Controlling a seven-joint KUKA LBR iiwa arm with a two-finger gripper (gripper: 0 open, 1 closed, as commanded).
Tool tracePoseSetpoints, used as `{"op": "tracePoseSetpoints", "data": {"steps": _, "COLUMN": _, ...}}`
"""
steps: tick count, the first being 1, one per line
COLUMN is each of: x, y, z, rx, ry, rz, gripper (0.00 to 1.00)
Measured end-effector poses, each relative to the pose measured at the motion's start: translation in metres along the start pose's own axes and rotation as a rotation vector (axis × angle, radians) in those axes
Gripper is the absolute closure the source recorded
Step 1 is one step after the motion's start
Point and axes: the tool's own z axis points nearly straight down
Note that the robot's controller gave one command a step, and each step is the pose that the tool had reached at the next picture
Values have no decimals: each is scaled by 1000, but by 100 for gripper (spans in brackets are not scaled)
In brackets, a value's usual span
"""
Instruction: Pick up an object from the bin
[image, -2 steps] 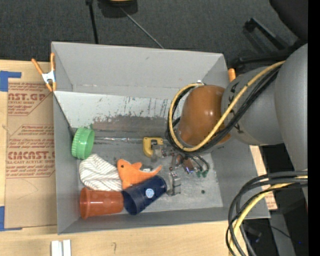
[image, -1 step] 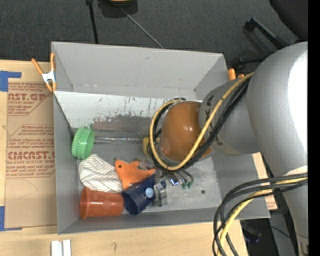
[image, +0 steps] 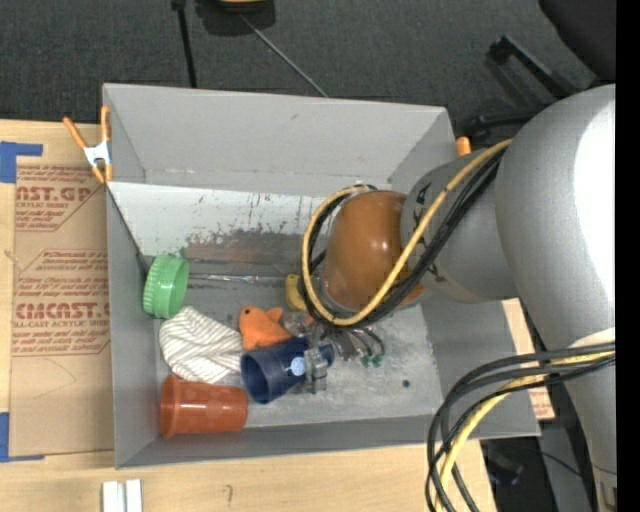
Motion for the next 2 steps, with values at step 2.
{"op": "tracePoseSetpoints", "data": {"steps": 2, "x": 1, "y": 0, "z": -3, "rx": 0, "ry": 2, "rz": -1, "gripper": 100}}
